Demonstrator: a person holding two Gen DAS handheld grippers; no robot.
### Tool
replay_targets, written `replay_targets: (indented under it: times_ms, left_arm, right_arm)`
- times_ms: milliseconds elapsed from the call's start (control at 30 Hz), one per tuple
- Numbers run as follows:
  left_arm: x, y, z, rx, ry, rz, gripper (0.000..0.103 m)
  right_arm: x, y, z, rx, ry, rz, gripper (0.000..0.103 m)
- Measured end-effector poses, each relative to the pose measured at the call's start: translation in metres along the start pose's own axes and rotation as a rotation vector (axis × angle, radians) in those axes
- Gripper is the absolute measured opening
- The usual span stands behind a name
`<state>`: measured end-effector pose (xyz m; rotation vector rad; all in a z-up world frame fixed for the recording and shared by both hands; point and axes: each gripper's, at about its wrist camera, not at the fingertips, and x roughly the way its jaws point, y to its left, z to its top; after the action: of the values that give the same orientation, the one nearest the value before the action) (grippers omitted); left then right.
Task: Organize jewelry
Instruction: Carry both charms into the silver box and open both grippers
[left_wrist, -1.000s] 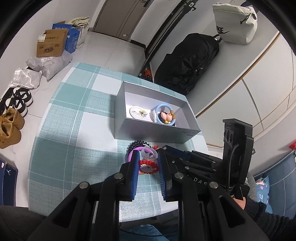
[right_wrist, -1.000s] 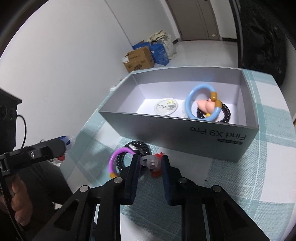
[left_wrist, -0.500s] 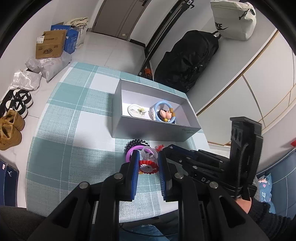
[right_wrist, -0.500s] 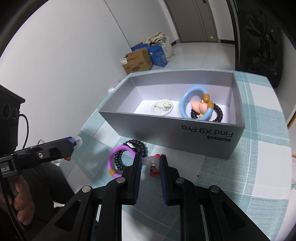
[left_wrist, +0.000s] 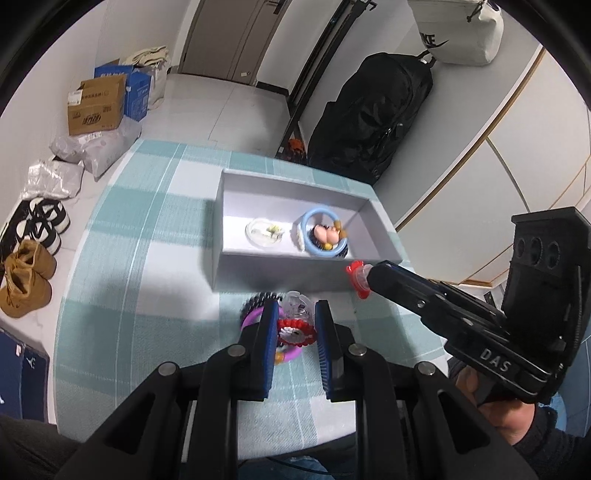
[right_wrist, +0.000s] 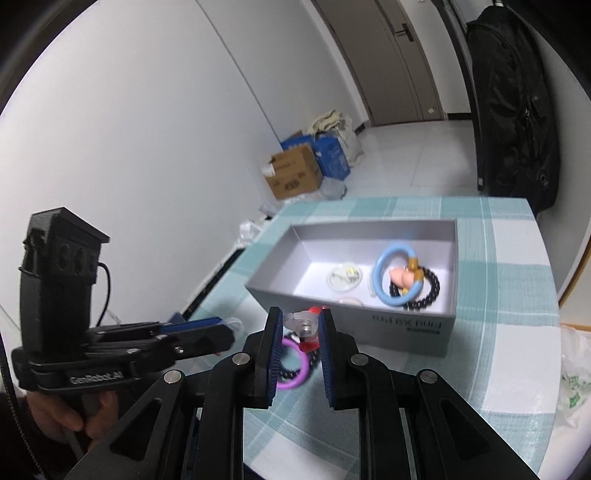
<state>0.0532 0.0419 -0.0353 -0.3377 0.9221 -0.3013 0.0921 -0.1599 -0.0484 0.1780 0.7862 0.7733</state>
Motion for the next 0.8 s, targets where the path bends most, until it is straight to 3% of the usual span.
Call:
replay_targets:
  times_ms: [333,800]
  left_arm:
    - [0.013,-0.014,0.035,0.026,0.006,-0.006,0.015]
    - [0.050,-0.002,0.067,-0.029,0.052,-0.027,0.015]
  right_arm:
    - [-0.015,-0.002,0.028,0.025,-0.071,-0.002,0.018]
    - [0.009,-0.038,0.063,0.121,-0.025,-0.039,0.018]
